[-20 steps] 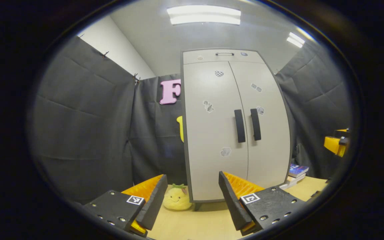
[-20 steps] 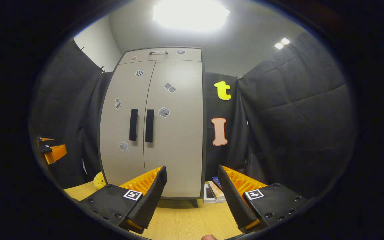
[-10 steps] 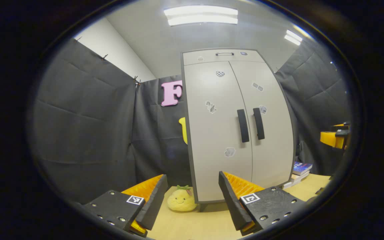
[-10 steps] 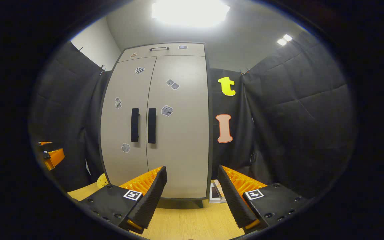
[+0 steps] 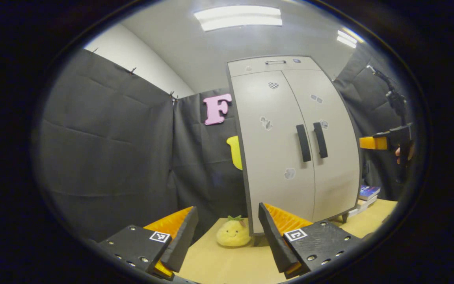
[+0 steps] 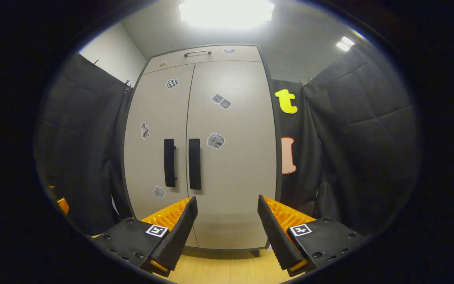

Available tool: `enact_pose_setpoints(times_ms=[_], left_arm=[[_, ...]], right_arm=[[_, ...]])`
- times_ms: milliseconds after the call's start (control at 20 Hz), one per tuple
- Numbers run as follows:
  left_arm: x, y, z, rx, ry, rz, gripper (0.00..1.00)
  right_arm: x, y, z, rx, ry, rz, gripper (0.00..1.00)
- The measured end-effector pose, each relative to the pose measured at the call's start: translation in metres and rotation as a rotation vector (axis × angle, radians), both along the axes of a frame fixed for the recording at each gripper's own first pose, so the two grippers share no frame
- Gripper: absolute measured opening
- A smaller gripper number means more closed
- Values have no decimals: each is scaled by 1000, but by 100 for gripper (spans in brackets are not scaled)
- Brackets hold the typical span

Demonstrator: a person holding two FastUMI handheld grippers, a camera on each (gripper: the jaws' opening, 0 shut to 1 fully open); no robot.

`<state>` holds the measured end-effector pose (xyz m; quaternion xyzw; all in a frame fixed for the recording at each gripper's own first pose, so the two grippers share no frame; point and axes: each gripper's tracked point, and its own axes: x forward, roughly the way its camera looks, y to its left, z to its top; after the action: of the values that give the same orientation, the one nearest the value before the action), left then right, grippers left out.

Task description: Open the right door of the double-door shoe cabinet with the right hand, and open the left door with the left hand.

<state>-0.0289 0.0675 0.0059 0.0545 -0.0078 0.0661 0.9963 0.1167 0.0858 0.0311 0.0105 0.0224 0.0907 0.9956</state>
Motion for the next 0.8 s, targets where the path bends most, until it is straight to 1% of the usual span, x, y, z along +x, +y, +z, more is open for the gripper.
enact_pose_setpoints(times_ms=[50, 100, 150, 200, 350, 500, 600, 800], left_arm=[[-5, 7, -1, 3, 2, 13, 89], [-9, 14, 0, 6, 2, 28, 89], [-12, 21, -1, 10, 6, 43, 89], [-16, 28, -1, 16, 9, 61, 89], [-28, 48, -2, 29, 18, 109, 89], [-39, 64, -4, 34, 24, 149, 89], [-39, 67, -6, 34, 30, 170, 89], [-38, 71, -10, 30, 47, 194, 89]], right_arm=[[8, 5, 0, -3, 0, 7, 96], [16, 11, 2, -4, -3, 14, 93], [24, 15, 5, -6, -11, 15, 93], [32, 21, 9, -10, -19, 21, 96], [54, 38, 20, -19, -44, 36, 96], [75, 58, 26, -7, -41, 56, 96], [88, 70, 32, -1, -45, 63, 96], [117, 85, 33, -35, -29, 50, 96]])
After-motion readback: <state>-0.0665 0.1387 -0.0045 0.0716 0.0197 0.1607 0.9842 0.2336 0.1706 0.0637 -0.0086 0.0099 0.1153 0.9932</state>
